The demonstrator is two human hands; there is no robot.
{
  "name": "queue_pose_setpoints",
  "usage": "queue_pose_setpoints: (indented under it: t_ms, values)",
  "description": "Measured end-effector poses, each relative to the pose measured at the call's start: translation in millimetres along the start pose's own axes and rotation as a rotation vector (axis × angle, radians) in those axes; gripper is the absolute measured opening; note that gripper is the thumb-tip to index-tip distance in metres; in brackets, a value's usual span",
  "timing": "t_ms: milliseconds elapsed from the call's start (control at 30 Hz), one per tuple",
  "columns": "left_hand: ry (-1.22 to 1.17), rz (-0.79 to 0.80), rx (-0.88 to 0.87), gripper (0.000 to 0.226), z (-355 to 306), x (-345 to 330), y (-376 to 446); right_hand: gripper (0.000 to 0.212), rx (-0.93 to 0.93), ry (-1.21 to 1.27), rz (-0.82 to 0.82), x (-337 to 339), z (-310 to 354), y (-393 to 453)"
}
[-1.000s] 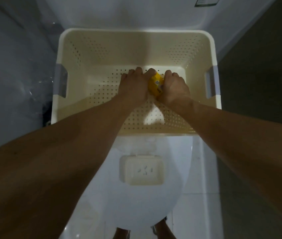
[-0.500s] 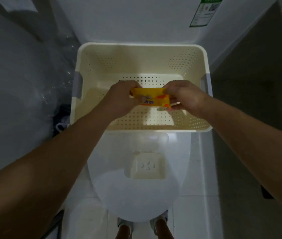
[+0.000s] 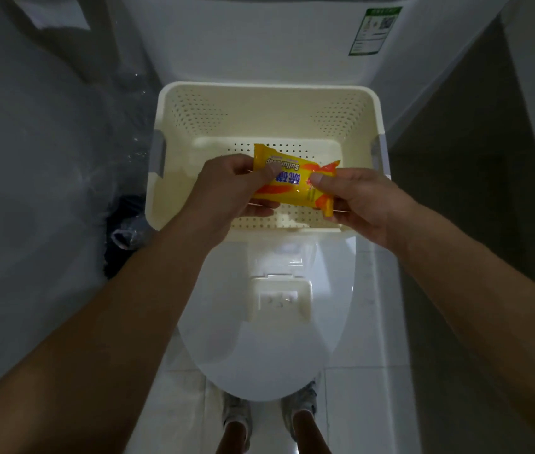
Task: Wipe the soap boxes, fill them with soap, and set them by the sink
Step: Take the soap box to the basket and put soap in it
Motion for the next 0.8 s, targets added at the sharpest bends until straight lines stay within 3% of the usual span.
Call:
queue_pose_setpoints:
  t_ms: [100, 233, 433, 567, 700, 800]
  values:
    - [-0.114, 0.003, 0.016, 0.029, 5.5, -2.8, -6.2, 0.034, 0.004, 0.047, -0.061, 0.6, -0.9, -9.5]
    - [-0.296, -0.029, 0.067, 0.029, 14.0, -3.5, -15.4, 0.019, -0.005, 0.183, -0.095, -4.6, -2.4, -17.9]
    - [-0.070, -0.156, 0.066, 0.027, 24.4, -7.0, -28.5, 0.016, -0.060, 0.319, -0.068, -19.6, -9.9, -28.8]
    - [-0.041, -0.139, 0.002, 0.019, 22.9, -9.9, -34.9, 0.024, -0.057, 0.332, -0.076, -29.8, -18.5, -38.8]
    - [-0.044, -0.074, 0.016, 0.015, 25.2, -3.7, -37.7, 0.017, -0.025, 0.162, -0.049, -27.2, -26.5, -51.7]
    - [-0.033, 0.007, 0.048, 0.014, 29.7, 1.3, -39.8, 0.020, -0.007, 0.142, -0.132, -14.7, -32.8, -63.2]
Point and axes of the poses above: each hand's wrist, its own y-axis towards the middle knuckle, its own x-axis out of the back of the hand, z = x × y, the point moved 8 cm from there along y, towards the middle knuckle, and after that the axes turned 11 degrees about x, right-handed, at the moved point
